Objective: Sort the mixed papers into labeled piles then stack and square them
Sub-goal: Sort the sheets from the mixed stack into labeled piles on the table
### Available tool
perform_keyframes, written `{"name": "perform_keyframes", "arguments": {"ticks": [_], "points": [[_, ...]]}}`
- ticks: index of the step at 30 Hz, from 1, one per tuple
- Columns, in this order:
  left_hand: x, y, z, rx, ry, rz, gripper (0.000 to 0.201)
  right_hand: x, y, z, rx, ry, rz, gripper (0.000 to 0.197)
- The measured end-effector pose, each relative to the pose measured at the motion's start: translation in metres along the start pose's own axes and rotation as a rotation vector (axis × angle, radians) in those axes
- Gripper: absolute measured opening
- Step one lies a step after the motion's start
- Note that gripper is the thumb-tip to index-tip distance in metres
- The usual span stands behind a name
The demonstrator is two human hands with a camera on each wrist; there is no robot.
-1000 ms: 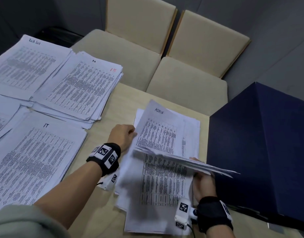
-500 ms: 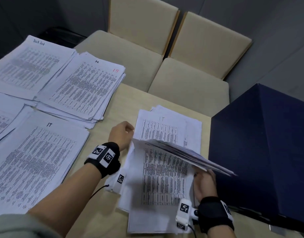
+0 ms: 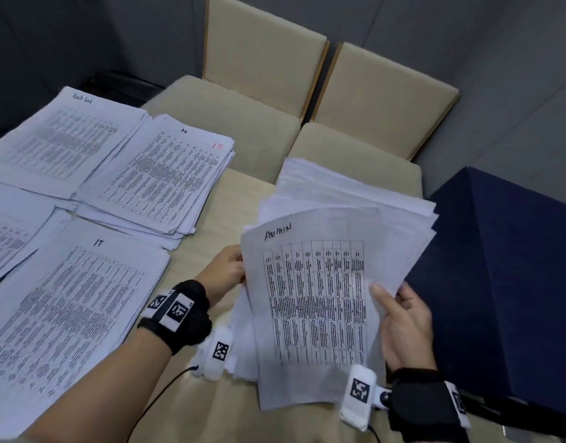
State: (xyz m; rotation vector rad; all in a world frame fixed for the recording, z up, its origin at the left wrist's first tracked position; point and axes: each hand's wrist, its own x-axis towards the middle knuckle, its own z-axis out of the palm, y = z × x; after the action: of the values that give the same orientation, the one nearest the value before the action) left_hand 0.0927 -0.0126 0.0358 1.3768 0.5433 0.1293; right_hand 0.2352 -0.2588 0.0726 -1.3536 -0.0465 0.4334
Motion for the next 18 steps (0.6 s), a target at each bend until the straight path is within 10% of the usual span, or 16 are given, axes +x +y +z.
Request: {"name": "perform_keyframes", "arguments": {"ticks": [3, 7, 12, 18], "points": [[-0.012, 0.029, 0.003, -0.403, -0.059, -0.019, 0.036, 0.0, -0.033, 0.012, 0.026, 0.031, -0.078, 0.028], [-0.017, 0.069, 0.019, -0.038, 0.012, 0.231, 0.059, -0.009, -0.077, 0.037, 0.036, 0.025, -0.283, 0.021], [-0.015, 0.119, 0.047, -0.066, 0.327, 0.52, 0.038, -0.021, -0.105, 0.058, -0.07, 0.023, -0.606, 0.018], [-0.018, 0.098, 0.057, 0.089, 0.334, 0.434, 0.038, -0.017, -0.055, 0.051, -0.162, 0.039, -0.415, 0.043]]}}
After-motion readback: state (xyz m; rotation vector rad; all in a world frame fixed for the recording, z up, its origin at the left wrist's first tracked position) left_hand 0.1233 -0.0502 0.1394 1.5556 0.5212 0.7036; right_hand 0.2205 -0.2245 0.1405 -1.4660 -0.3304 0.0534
